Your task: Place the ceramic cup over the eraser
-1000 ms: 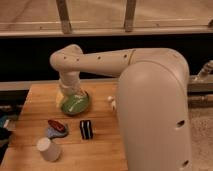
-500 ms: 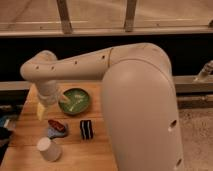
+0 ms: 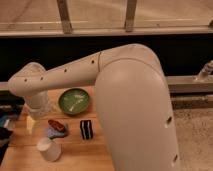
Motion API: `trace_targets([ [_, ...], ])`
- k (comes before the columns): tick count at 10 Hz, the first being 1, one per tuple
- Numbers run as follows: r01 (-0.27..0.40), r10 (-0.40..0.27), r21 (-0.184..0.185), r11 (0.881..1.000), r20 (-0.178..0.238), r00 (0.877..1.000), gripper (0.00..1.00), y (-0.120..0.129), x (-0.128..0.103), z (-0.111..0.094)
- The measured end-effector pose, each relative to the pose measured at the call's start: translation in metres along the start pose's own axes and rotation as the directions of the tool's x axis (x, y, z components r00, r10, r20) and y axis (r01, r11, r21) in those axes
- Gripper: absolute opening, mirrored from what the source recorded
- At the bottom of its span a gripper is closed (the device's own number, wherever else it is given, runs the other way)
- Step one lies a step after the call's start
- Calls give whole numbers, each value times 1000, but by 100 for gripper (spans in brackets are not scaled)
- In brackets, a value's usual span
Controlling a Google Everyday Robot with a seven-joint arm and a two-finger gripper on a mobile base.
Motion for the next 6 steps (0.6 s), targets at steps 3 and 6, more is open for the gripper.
trace_targets([
  [3,0,0,1,1000,0,1000,80,0,0,0],
  [6,-29,30,33,999,-19,999,80,5,8,-1],
])
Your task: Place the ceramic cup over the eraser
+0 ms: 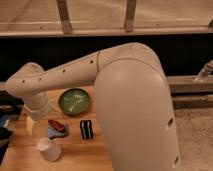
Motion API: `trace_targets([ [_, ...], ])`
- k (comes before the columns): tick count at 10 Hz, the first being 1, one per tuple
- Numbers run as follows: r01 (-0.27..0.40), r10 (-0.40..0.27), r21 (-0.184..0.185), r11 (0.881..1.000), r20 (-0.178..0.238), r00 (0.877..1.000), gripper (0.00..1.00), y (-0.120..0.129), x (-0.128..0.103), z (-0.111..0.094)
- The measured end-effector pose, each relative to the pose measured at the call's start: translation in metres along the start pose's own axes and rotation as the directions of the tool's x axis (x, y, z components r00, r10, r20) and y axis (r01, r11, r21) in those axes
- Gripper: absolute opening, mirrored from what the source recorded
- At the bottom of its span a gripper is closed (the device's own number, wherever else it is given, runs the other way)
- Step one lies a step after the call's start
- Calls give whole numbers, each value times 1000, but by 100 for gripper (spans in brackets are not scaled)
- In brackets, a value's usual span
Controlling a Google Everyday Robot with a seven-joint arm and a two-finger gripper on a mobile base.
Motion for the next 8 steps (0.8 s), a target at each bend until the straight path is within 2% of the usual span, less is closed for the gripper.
trace_targets([
  [3,-37,37,-3,999,-12,999,80,10,14,9],
  [8,-46,44,-46,998,-33,998,80,33,21,42],
])
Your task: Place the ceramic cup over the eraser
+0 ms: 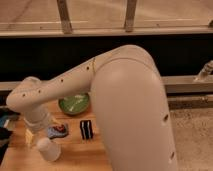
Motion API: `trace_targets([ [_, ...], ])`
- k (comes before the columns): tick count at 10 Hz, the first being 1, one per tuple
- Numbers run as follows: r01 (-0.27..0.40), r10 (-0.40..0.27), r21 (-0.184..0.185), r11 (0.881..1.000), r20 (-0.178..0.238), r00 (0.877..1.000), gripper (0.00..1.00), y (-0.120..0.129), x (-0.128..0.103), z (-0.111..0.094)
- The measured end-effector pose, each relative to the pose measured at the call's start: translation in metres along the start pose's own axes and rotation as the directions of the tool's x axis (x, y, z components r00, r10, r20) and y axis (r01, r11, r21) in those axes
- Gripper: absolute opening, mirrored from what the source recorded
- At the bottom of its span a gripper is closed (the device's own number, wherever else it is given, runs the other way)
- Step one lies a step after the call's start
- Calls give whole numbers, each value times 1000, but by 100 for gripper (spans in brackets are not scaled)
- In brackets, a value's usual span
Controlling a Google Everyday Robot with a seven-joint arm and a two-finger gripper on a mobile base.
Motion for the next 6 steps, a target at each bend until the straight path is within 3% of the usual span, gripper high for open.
trace_targets([
  [6,-22,20,-40,999,-50,999,80,19,9,28],
])
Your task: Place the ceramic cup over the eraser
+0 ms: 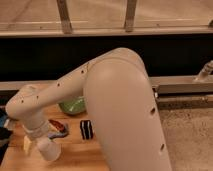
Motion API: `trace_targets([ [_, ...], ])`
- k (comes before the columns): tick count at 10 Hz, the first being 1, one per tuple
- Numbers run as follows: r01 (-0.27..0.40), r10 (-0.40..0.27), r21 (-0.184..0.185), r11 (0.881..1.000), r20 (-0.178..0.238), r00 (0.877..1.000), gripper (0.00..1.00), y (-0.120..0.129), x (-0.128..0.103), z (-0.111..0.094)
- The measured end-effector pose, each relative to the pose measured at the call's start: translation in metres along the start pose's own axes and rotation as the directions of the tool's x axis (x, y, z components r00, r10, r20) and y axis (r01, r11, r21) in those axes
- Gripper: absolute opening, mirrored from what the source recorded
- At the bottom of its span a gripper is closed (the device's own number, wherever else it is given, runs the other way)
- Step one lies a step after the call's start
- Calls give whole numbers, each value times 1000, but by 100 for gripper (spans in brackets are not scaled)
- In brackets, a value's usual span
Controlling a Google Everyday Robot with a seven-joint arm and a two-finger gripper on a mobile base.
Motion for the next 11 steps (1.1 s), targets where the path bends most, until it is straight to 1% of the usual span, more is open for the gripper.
trace_targets([
  [3,-31,31,-19,999,-27,999,80,-3,6,22],
  [5,-53,52,-33,998,-34,998,80,-9,7,34],
  [7,-63,61,-45,997,-41,997,80,-13,4,44],
  [10,-61,59,-55,997,-44,997,79,-16,-1,47],
  [11,-62,60,-51,997,-52,997,75,-16,-2,48],
])
